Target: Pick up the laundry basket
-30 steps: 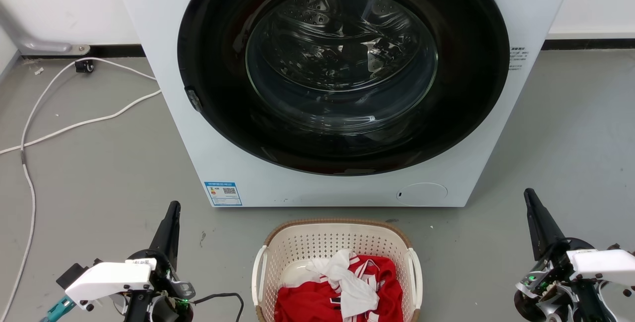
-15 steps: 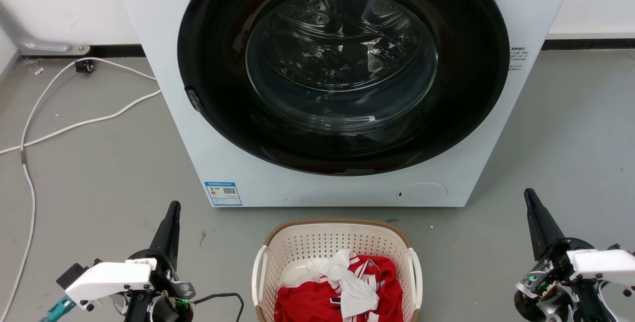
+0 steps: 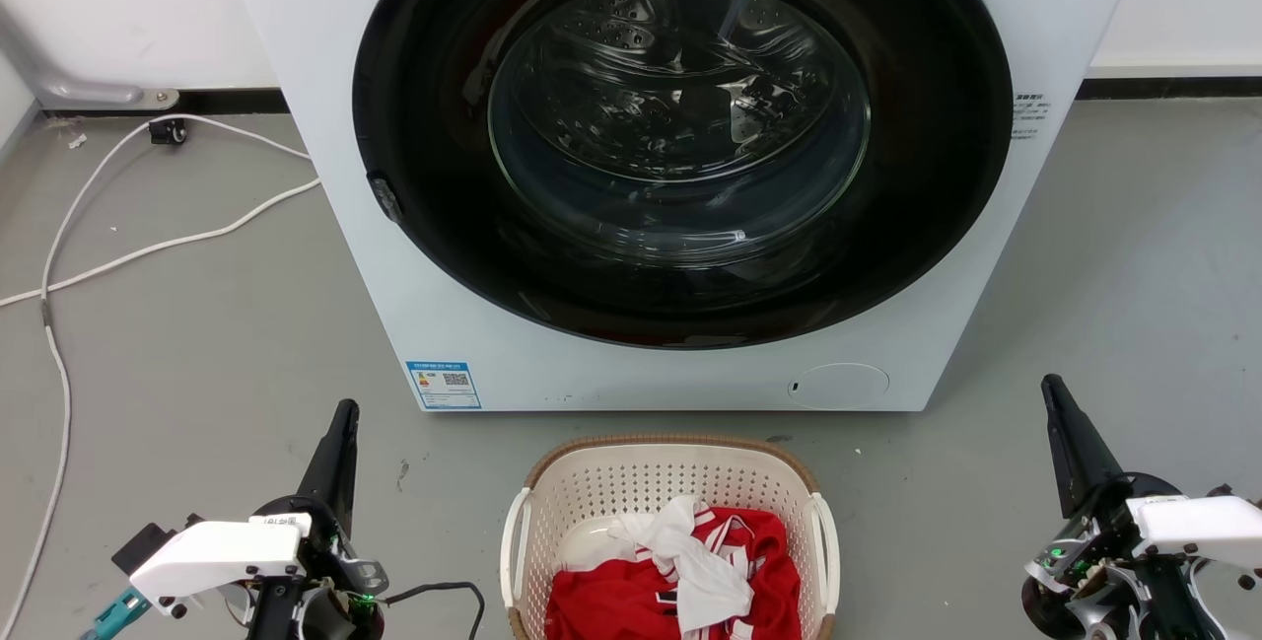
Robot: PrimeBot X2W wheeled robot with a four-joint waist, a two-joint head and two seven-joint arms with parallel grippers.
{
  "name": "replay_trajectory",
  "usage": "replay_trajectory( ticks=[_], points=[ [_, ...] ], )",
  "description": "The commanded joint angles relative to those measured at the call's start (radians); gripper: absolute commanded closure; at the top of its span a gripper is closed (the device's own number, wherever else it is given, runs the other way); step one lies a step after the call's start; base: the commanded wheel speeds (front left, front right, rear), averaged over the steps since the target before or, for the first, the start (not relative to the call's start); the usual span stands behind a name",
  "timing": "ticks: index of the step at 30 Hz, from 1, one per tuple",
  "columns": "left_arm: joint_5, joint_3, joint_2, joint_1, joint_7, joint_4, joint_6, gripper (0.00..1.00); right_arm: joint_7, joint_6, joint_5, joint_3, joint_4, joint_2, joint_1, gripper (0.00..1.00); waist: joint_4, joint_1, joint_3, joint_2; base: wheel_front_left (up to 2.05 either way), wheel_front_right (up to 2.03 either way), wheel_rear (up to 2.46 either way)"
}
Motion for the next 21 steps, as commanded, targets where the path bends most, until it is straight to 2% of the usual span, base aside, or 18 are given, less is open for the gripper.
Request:
replay_trajectory(
  ticks=[1, 11, 12, 21],
  points=[
    [0.005, 0.004, -0.001, -0.011, 0.003, 0.001, -0.003, 1.00, 0.002, 0.000, -0.006, -0.002, 0.001, 0.004, -0.012, 1.00, 0.000, 0.0000, 0.000, -0.0001, 0.00, 0.00, 0.00],
    [0.003, 0.004, -0.001, -0.011, 0.003, 0.001, -0.003, 1.00, 0.003, 0.000, -0.006, -0.002, 0.001, 0.004, -0.012, 1.00, 0.000, 0.0000, 0.000, -0.0001, 0.00, 0.00, 0.00],
    [0.003, 0.001, 0.000, 0.000, 0.000, 0.000, 0.000, 0.00, 0.001, 0.000, 0.000, -0.001, 0.000, 0.000, 0.000, 0.00, 0.000, 0.0000, 0.000, -0.0001, 0.00, 0.00, 0.00],
    [0.025, -0.024, -0.003, 0.026, -0.037, -0.008, 0.000, 0.00, -0.035, 0.000, -0.028, 0.018, -0.012, 0.002, 0.032, 0.00, 0.000, 0.0000, 0.000, -0.0001, 0.00, 0.00, 0.00]
  ],
)
